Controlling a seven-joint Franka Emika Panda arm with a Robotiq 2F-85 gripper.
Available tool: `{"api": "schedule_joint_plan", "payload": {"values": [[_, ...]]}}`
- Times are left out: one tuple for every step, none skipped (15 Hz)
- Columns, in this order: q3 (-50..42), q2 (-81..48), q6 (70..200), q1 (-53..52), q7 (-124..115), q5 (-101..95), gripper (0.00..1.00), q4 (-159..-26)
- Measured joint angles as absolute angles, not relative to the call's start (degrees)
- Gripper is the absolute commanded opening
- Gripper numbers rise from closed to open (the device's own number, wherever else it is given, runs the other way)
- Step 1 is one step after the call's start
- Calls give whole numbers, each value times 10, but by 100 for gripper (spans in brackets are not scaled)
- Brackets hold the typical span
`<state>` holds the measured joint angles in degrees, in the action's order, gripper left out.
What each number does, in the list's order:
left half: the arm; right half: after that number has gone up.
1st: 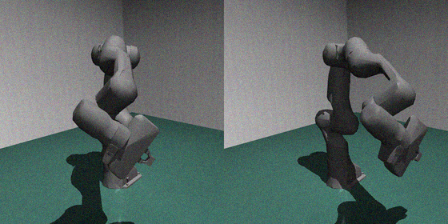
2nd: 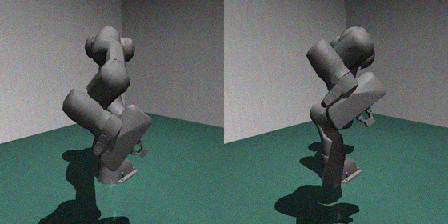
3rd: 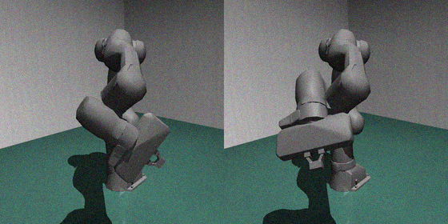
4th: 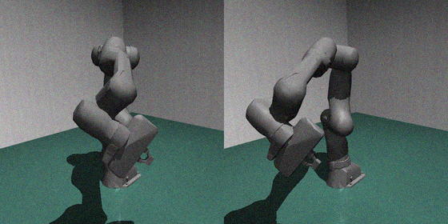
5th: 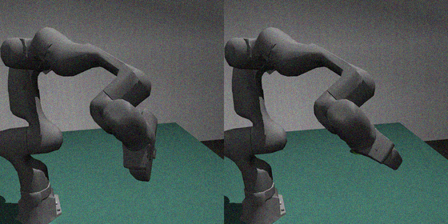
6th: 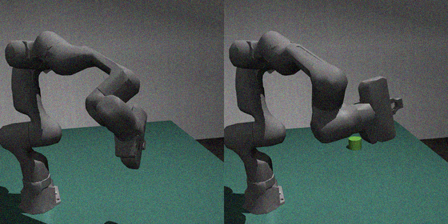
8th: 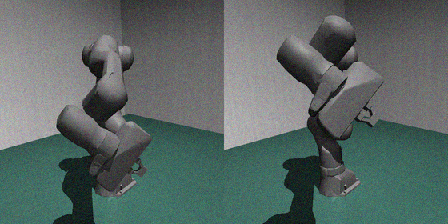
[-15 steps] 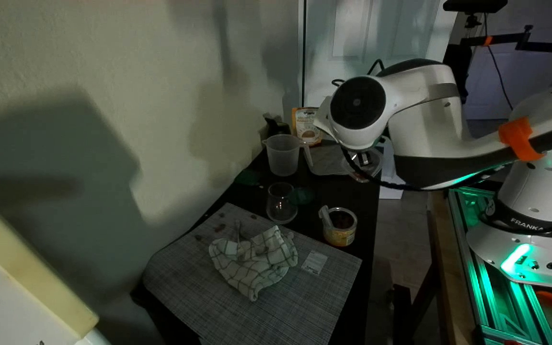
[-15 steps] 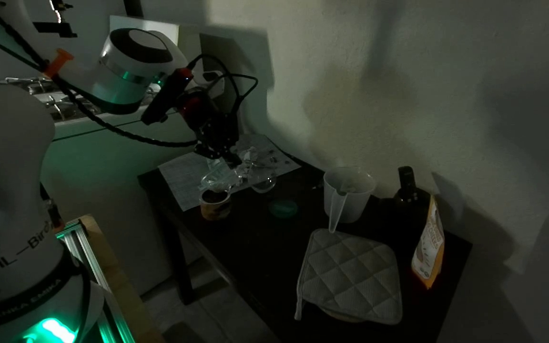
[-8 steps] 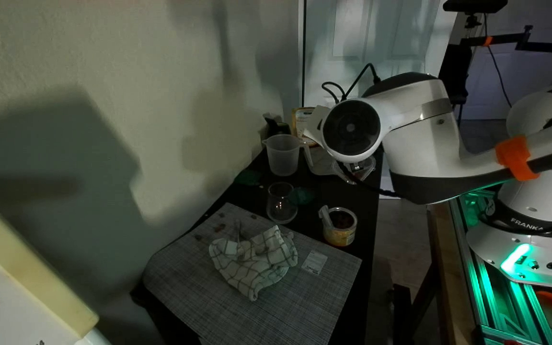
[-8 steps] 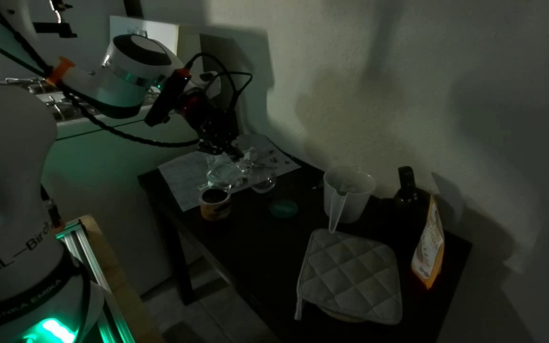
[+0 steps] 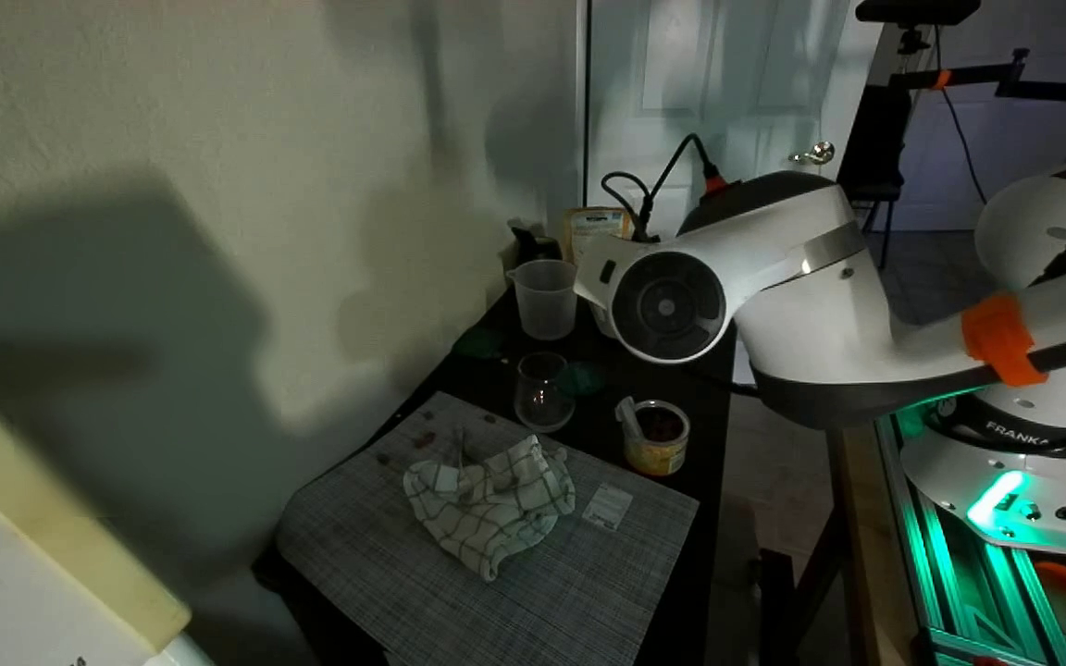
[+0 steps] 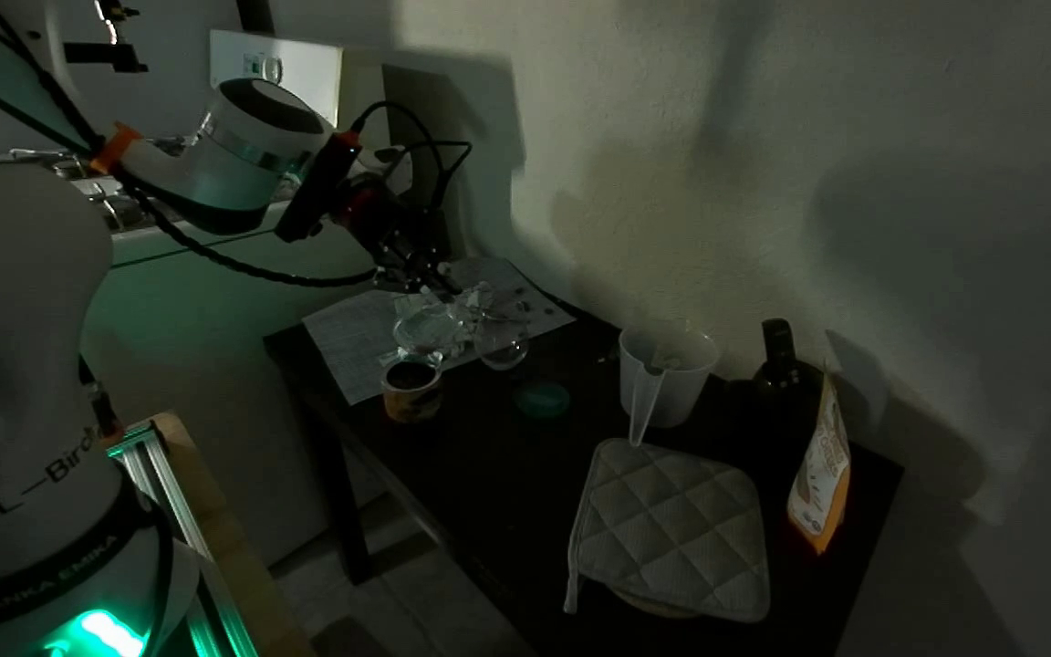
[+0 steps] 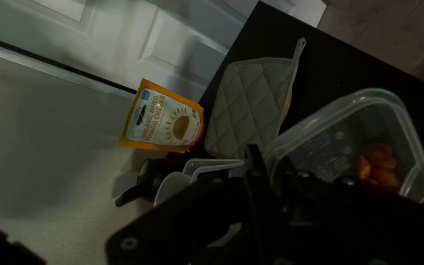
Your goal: Pour the coffee grinds in the bowl into the can
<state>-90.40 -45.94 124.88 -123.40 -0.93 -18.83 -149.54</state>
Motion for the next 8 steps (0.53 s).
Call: {"api": "schedule_joint_plan", "payload": {"values": [[-896, -459, 1239, -1232, -9, -195, 3, -1490], [-889, -459, 1232, -1230, -9, -202, 3, -1485], [-883, -459, 1229, -1227, -10, -211, 3, -1481], [-876, -459, 1226, -1223, -11, -220, 3, -1477], [-868, -459, 1221, -1217, -12, -228, 3, -1472], [-859, -458, 1212, -1210, -13, -236, 3, -1466], [-851, -458, 1203, -1203, -14, -243, 3, -1459], [-842, -457, 1192, -1197, -15, -250, 3, -1452]]}}
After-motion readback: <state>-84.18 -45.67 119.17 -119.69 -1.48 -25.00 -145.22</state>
